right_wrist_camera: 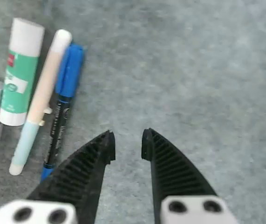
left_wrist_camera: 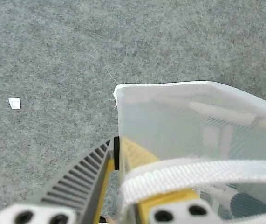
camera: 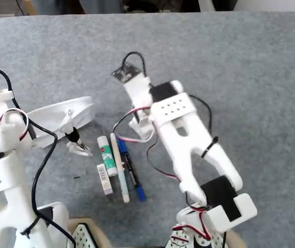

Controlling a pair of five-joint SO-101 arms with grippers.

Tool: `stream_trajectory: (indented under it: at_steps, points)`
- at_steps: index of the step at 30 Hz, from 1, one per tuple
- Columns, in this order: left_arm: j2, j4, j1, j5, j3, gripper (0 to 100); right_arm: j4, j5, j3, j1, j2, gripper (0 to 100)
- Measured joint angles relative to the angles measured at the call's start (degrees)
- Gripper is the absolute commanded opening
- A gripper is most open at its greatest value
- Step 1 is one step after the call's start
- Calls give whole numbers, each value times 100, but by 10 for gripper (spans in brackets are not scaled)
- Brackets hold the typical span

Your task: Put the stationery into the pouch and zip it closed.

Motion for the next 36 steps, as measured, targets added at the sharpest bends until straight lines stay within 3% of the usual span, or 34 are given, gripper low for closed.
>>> stream_trajectory:
  at_steps: [6, 19, 36]
  points:
    - [0, 0, 0, 0, 0, 29, -255, 9, 0, -844, 352, 176]
    - [0, 0, 0, 0, 0, 29, -281, -281, -1152, -985, 2382, 162]
    - [0, 0, -44, 9, 9, 29, 53, -299, -1864, -1116, 2664, 162]
